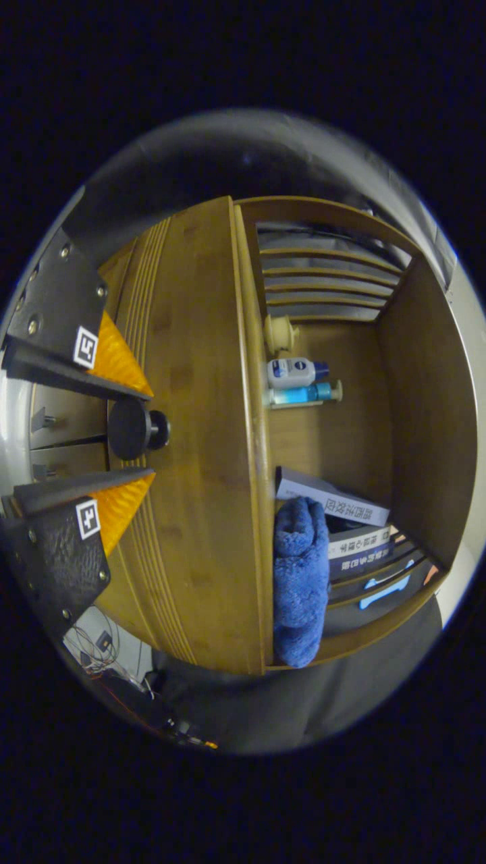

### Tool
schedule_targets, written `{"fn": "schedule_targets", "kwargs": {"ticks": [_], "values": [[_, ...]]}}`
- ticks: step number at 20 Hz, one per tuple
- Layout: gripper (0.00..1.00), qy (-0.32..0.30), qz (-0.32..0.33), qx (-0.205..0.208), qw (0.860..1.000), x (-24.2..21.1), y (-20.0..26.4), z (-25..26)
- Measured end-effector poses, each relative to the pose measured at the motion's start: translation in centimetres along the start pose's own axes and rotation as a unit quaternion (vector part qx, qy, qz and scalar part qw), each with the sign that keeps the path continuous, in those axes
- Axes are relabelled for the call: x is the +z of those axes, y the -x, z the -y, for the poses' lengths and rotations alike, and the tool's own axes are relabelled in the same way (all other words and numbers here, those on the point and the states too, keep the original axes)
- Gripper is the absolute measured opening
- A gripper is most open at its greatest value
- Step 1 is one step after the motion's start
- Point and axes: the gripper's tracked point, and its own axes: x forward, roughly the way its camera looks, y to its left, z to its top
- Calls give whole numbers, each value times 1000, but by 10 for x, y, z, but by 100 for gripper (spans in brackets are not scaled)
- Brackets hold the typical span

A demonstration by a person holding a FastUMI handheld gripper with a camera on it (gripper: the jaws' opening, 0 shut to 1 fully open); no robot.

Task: Pull open the drawer, take out the items inside it, and place them on the countertop above the cabinet.

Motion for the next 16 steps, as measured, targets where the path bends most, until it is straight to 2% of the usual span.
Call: {"fn": "schedule_targets", "kwargs": {"ticks": [1,2,3,4,8,12,16], "values": [[61,-8,12,16,1000,7,5,-6],[63,-7,17,8,1000,1,-2,-4],[42,-5,26,7,1000,5,-18,-8],[42,-5,31,5,1000,8,-2,-4],[42,19,22,2,1000,5,2,-6],[25,23,26,2,999,4,12,-5],[25,46,28,2,999,0,41,0]]}}
